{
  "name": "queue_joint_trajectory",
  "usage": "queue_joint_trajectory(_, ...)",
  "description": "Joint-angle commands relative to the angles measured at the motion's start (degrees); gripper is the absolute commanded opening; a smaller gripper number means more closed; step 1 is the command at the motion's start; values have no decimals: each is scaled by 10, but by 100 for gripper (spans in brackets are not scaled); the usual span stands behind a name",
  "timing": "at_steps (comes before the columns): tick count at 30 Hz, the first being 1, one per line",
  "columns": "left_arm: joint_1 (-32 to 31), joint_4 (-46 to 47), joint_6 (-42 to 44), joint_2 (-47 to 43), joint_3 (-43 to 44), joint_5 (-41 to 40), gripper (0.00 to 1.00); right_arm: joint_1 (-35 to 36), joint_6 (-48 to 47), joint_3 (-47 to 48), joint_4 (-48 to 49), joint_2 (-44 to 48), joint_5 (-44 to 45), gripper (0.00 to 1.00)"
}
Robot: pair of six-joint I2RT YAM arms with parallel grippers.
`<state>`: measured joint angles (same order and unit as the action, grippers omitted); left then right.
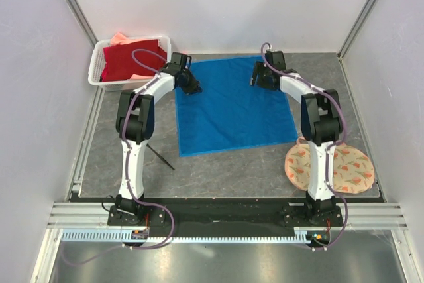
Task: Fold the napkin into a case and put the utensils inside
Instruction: Flatten the napkin at the center of the board, then pick up the flattened napkin from the center of the board.
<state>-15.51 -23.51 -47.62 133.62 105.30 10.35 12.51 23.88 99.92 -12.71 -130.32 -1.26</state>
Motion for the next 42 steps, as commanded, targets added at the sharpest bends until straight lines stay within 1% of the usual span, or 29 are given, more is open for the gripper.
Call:
queue_joint_trajectory(1, -19, 7, 38, -110, -35, 33, 14, -2, -24, -70, -53, 161, 61, 82)
queue_joint_trajectory(2, -25, 7, 37, -143, -50, 32, 14, -3, -24, -83, -68, 181, 73, 84)
queue_joint_trajectory(3, -40, 7, 37, -164, -81, 28, 14, -7, -20, -109, -101, 218, 102, 86)
queue_joint_trajectory(4, -48, 7, 37, -182, -97, 24, 15, -12, -14, -126, -118, 237, 114, 88)
queue_joint_trajectory(5, -57, 7, 34, -219, -114, 24, 15, -17, 1, -145, -130, 255, 121, 89)
queue_joint_trajectory(6, -73, 8, 32, -237, -147, 24, 15, -28, 6, -186, -149, 291, 122, 89)
queue_joint_trajectory(8, -92, 10, 27, -272, -184, 31, 15, -41, 17, -230, -160, 325, 119, 86)
queue_joint_trajectory(9, -108, 9, 26, -301, -217, 36, 15, -52, 15, -273, -166, 357, 114, 85)
queue_joint_trajectory(10, -116, 10, 28, -323, -235, 40, 16, -57, 13, -293, -168, 371, 109, 83)
queue_joint_trajectory(11, -124, 12, 28, -341, -254, 41, 19, -63, 13, -313, -171, 384, 110, 81)
queue_joint_trajectory(12, -139, 16, 30, -383, -292, 40, 21, -73, 15, -348, -175, 406, 112, 79)
queue_joint_trajectory(13, -146, 21, 32, -404, -312, 36, 24, -77, 17, -365, -176, 415, 114, 76)
queue_joint_trajectory(14, -154, 24, 41, -423, -329, 35, 30, -79, 18, -379, -176, 422, 114, 74)
queue_joint_trajectory(15, -168, 28, 48, -463, -361, 34, 32, -79, 17, -402, -176, 432, 115, 73)
queue_joint_trajectory(17, -181, 28, 67, -501, -392, 34, 39, -79, 13, -419, -177, 437, 124, 68)
queue_joint_trajectory(18, -189, 28, 71, -518, -426, 36, 41, -79, 12, -433, -177, 438, 127, 67)
queue_joint_trajectory(19, -189, 28, 72, -553, -445, 40, 43, -79, 9, -439, -176, 438, 128, 62)
queue_joint_trajectory(21, -190, 27, 67, -582, -495, 38, 45, -79, 6, -453, -174, 434, 133, 54)
queue_joint_trajectory(22, -190, 27, 66, -610, -510, 35, 45, -79, 5, -458, -173, 432, 134, 53)
queue_joint_trajectory(24, -190, 26, 63, -633, -540, 30, 45, -79, 6, -469, -173, 429, 141, 48)
queue_joint_trajectory(28, -190, 26, 58, -666, -568, 26, 45, -79, 5, -482, -173, 433, 149, 45)
queue_joint_trajectory(34, -189, 28, 53, -671, -584, 24, 45, -79, 7, -496, -152, 418, 129, 45)
queue_joint_trajectory(39, -189, 28, 63, -659, -586, 24, 44, -79, 17, -503, -141, 404, 137, 43)
queue_joint_trajectory(42, -189, 33, 63, -652, -588, 23, 44, -79, 20, -500, -144, 408, 156, 45)
